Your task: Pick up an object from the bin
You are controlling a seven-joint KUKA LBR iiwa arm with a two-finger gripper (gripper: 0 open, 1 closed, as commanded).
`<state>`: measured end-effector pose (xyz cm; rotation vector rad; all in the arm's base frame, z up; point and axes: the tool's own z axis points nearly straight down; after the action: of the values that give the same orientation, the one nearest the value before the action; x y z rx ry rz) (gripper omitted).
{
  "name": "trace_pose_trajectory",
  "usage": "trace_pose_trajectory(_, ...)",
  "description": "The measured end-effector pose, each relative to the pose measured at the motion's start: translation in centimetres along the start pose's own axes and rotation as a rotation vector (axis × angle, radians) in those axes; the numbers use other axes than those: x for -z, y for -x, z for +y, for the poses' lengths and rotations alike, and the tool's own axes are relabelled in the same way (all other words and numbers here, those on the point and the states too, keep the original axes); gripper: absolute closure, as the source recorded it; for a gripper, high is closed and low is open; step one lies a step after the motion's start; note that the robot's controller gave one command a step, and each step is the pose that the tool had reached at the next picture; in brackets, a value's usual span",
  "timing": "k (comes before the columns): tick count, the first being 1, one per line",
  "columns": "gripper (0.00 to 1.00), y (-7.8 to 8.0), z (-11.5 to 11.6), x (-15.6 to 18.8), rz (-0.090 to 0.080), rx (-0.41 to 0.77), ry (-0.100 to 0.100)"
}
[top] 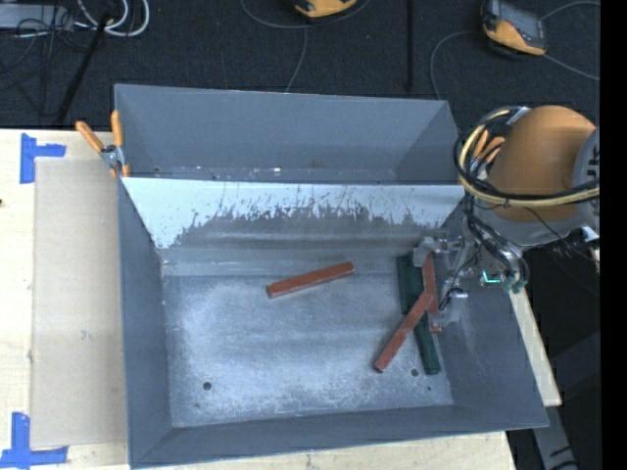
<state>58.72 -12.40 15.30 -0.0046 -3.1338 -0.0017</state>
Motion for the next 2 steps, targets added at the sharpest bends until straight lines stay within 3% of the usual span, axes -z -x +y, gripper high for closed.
trace_pose_trajectory(1, 0.0, -2.26, 3.35, -8.42, -0.001, -0.118, 0.001)
trace_pose_trajectory(2, 1.0, -2.02, 3.28, -7.96, -0.006, -0.114, 0.0)
